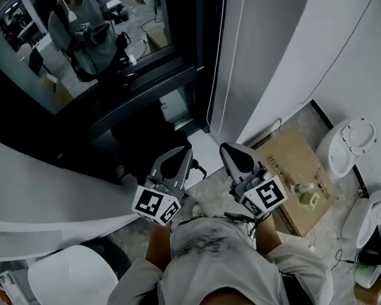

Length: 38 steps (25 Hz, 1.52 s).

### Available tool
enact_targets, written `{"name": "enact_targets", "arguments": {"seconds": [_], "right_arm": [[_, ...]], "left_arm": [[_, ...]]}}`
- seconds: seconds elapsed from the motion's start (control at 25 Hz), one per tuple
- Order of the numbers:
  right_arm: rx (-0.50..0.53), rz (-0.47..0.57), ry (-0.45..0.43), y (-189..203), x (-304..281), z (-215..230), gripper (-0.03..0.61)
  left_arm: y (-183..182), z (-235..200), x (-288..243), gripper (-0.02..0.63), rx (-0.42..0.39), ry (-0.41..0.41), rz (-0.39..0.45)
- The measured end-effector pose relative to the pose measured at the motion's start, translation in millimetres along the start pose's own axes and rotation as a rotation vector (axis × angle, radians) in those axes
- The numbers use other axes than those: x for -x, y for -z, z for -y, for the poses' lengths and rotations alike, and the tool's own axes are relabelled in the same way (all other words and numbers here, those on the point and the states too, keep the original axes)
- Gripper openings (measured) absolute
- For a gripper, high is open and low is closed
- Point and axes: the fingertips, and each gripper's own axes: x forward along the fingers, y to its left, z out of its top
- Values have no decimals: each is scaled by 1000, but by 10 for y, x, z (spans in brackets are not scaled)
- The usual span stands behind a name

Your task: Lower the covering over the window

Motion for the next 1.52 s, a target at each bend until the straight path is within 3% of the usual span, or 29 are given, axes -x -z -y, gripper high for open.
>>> {"name": "enact_targets", "arguments": {"seconds": [0.52,1.52], "right_arm": [[14,-11,37,8,-389,295,17],[-18,-9,-80,110,-897,1188,17]], "left_arm": [[47,-322,-345,4,23,51,-7],[73,-769,-1464,5,-27,-56,-26]]}}
